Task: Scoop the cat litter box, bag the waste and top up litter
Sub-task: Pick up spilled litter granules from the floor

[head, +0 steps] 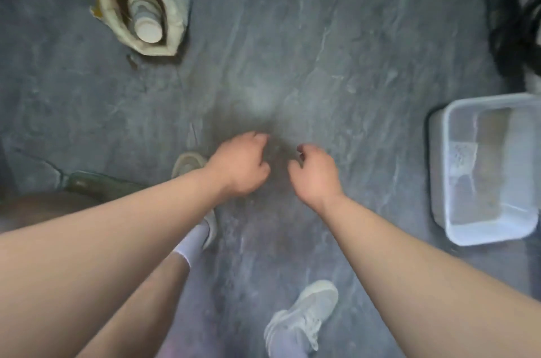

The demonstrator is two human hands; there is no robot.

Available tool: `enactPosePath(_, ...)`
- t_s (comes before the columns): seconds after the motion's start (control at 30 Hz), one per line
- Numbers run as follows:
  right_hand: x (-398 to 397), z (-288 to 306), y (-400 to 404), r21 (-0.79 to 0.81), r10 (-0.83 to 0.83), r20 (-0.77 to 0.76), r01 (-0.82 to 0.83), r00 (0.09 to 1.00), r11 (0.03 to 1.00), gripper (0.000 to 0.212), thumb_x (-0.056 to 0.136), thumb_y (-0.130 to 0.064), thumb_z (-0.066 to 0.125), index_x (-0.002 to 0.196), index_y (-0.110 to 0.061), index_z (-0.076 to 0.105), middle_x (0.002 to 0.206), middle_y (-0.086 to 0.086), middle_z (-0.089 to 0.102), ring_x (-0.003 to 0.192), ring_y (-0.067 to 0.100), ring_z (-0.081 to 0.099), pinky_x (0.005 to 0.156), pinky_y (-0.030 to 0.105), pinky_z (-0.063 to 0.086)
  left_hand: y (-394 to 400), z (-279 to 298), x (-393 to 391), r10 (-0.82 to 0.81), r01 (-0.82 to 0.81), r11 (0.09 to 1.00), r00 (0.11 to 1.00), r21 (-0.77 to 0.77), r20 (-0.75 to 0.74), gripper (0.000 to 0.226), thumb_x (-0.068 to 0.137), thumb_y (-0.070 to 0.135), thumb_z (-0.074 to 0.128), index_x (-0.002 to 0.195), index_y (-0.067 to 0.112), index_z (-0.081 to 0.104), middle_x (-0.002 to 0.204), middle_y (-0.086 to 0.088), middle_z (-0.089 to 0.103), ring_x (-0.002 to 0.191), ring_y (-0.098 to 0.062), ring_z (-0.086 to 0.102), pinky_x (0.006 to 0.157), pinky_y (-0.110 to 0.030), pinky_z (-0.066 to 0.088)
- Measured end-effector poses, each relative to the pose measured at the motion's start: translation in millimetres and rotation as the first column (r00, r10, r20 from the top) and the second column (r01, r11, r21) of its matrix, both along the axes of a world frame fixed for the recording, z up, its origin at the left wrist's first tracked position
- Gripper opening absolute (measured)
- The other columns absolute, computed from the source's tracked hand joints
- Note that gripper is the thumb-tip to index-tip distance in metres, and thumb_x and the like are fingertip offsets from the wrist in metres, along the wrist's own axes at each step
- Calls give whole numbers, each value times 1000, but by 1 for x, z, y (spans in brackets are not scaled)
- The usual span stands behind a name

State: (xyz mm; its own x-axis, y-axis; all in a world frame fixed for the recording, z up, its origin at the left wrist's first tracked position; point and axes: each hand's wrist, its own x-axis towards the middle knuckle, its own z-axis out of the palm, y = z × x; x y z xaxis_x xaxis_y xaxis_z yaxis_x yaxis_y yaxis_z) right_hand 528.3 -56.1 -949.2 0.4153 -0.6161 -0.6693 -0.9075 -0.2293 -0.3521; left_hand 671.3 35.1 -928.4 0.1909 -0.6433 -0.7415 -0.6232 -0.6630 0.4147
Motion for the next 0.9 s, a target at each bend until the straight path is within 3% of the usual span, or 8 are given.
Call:
enactPosePath(0.27, -191, 45, 24, 0, -229, -14, 229, 973, 973, 36, 92, -16, 59, 125, -3, 63, 122, 20, 64, 116, 36, 59, 99, 39, 44, 5, 37, -160, -217, 217, 976, 976, -9, 4, 68, 89, 25, 57, 153, 13, 37, 161, -8, 36, 147, -25, 36, 119, -36, 31)
enactPosePath(0.43, -297, 68, 31, -5, -344, -43, 344, 938, 939, 40, 95, -18, 59, 132, -5, 60, 129, 18, 61, 122, 34, 56, 102, 36, 40, -2, 59, -229, -301, 304, 952, 951, -36, 68, 67, 90, 27, 58, 153, 14, 37, 159, -6, 38, 146, -24, 37, 119, -34, 31)
enactPosePath(0.7, -350, 20, -8, -33, -473, -57, 472, 879, 881, 41, 97, -16, 56, 136, -5, 57, 132, 19, 59, 124, 34, 53, 104, 36, 39, -73, 15, -254, -463, 470, 882, 879, -36, 110, 80, 80, 48, 45, 153, 15, 38, 159, -7, 38, 145, -27, 38, 117, -41, 34)
enactPosePath(0.8, -350, -4, -22, -34, -518, -68, 517, 853, 855, 39, 97, -15, 55, 134, -4, 57, 130, 20, 59, 123, 35, 53, 102, 35, 38, -99, -16, -252, -324, 325, 946, 946, -21, 20, 64, 95, 38, 58, 152, 17, 40, 157, -5, 41, 141, -25, 42, 114, -31, 33)
enactPosePath(0.9, -346, -21, -33, -27, -563, -85, 563, 822, 826, 42, 98, -17, 55, 138, -6, 55, 133, 18, 57, 125, 34, 52, 104, 35, 38, -126, -38, -252, 56, -53, 998, 986, 22, -158, 52, 98, 31, 60, 147, 19, 48, 148, -4, 52, 129, -18, 53, 103, -22, 36)
